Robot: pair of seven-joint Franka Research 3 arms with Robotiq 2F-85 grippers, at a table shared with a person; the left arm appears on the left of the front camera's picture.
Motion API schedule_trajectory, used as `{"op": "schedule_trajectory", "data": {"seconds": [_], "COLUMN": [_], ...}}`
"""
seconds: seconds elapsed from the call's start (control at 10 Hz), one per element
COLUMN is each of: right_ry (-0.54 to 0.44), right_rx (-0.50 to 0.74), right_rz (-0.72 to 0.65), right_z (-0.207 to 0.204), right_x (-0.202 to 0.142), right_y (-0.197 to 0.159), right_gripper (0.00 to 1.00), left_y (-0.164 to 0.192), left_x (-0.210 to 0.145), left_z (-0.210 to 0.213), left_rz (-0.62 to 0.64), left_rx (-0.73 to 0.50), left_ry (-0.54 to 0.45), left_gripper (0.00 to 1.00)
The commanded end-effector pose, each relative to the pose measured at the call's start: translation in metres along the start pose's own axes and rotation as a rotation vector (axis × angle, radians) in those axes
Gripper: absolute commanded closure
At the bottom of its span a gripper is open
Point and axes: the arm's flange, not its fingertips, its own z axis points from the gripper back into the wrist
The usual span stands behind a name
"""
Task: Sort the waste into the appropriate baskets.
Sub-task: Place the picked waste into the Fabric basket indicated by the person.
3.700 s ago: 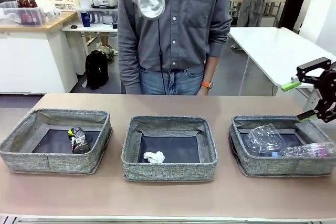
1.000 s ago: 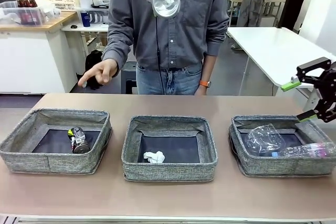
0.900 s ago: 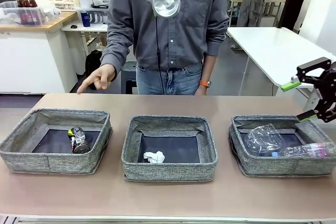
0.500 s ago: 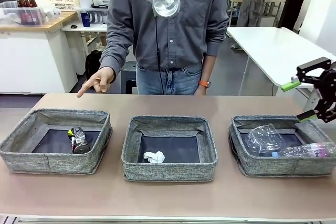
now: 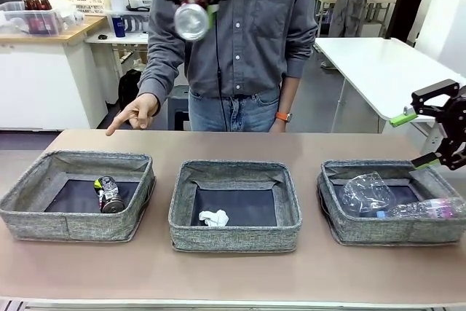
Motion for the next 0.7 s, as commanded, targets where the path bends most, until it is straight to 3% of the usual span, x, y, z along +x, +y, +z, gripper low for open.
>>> {"op": "schedule_trajectory", "data": {"seconds": [0.0,0.3,0.6], "right_ry": [-0.003,-0.003,-0.003], "right_rx": [0.004,0.004,0.004], "right_rz": [0.007,0.007,0.007], "right_z": [0.0,0.0,0.0], "right_x": [0.002,0.002,0.002], "right_y": [0.002,0.002,0.002], "right_gripper": [0.0,0.0,0.0], "left_y": [0.079,0.136,0.189], "left_x": [0.004,0.02,0.009], "left_z": [-0.077,-0.139,-0.193], "left_rz": [0.009,0.043,0.175], "left_rx": [-0.054,-0.027,-0.054], "left_ry": [-0.035,0.006,0.081], "left_gripper": [0.65,0.65,0.65]}}
